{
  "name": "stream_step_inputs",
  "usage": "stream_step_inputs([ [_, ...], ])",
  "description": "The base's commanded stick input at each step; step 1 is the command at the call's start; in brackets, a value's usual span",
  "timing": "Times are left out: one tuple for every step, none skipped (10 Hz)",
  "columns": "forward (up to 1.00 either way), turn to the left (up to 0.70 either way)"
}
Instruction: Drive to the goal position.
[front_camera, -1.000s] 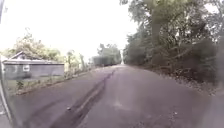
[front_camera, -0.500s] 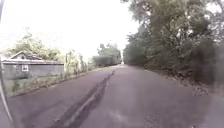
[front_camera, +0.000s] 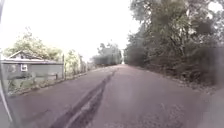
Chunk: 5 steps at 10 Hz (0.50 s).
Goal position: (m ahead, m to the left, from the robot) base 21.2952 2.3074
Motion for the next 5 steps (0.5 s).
stream_step_inputs([
  [0.70,0.00],
  [0.70,0.00],
  [0.70,0.00],
  [0.70,0.00],
  [0.70,0.00],
])
